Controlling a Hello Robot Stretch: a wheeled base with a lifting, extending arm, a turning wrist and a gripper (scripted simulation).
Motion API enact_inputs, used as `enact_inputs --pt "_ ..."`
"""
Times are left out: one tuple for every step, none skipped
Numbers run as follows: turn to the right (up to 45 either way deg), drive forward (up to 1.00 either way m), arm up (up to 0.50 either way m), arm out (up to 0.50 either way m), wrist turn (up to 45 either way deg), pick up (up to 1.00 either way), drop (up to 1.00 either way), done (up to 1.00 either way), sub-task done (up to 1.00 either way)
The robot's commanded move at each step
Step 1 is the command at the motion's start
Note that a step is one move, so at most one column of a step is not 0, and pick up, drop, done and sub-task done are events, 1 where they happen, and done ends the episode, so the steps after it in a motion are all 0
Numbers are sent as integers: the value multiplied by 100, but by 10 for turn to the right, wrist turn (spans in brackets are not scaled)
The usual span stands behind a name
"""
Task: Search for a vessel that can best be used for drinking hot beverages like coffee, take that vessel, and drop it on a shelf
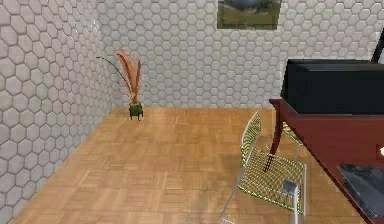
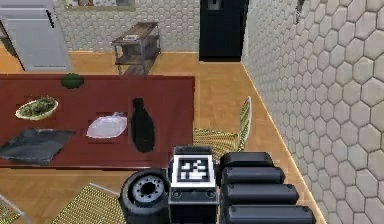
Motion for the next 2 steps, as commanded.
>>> enact_inputs --pt "-120 0 0 0 0 0 0 0 0" --pt "0 100 0 0 0 0 0 0 0"
